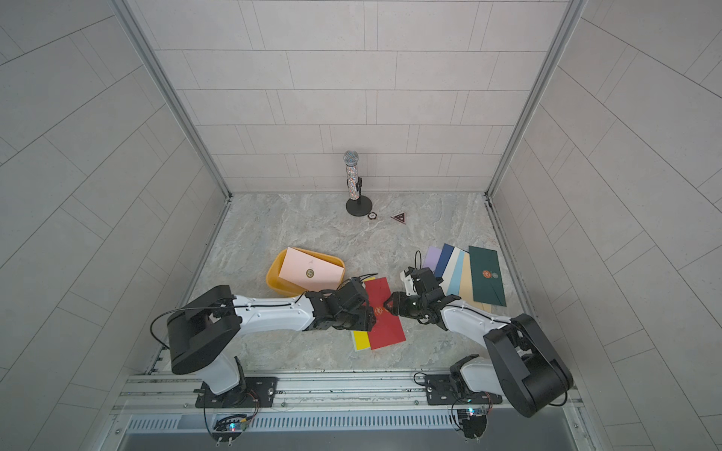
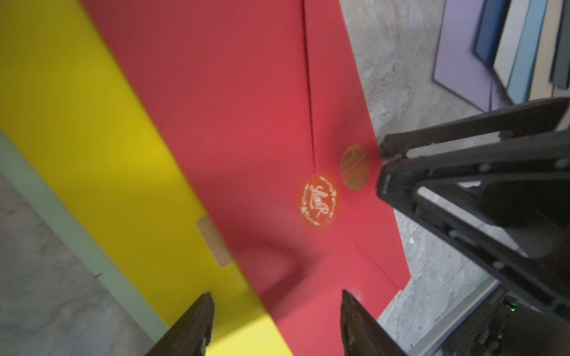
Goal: Put the sealed envelopes into the storage box
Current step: Pick up the envelope from the center of the board.
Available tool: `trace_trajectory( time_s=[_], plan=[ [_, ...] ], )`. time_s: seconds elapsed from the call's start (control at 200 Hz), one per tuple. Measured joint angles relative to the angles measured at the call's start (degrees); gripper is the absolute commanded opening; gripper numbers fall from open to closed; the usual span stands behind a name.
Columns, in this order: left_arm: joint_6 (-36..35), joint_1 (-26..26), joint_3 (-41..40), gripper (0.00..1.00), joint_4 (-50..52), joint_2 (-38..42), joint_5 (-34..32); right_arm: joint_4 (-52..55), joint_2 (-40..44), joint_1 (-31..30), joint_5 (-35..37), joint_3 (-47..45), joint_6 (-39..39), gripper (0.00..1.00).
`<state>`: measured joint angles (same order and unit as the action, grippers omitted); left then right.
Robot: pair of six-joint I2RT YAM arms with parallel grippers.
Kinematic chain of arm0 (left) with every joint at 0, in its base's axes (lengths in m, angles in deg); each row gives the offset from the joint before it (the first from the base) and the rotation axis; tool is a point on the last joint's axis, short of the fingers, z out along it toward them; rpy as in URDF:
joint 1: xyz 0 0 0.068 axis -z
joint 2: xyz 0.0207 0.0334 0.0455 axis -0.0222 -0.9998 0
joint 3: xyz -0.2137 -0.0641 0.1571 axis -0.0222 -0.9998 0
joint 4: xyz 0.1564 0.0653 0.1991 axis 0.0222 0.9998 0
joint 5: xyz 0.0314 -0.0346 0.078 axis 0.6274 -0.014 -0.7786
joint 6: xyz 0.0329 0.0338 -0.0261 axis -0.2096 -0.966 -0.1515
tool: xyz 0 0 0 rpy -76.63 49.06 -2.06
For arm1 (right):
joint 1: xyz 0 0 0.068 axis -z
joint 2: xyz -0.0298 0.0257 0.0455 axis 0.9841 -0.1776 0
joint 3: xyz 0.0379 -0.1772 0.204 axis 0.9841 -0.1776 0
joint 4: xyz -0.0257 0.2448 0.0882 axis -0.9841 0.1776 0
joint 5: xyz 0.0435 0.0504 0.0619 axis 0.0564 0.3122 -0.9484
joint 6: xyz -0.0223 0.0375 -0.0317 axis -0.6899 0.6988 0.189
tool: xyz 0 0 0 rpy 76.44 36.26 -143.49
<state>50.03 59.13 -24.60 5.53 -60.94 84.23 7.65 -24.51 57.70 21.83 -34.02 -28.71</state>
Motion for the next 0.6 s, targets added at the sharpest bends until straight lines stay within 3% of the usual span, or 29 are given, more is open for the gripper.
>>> trace_trajectory(
  time_s=[0.355, 0.6],
  plan=[
    [1.90, -0.72, -1.40, 0.69, -5.73, -0.46, 1.64, -13.05, -5.22, 0.76, -3.43, -2.16, 2.82, 0.50],
    [3.06, -1.73, -3.15, 0.69, -10.01, -0.22, 3.06, -13.64, -4.39, 1.68, -4.17, -3.04, 3.28, 0.50]
  ],
)
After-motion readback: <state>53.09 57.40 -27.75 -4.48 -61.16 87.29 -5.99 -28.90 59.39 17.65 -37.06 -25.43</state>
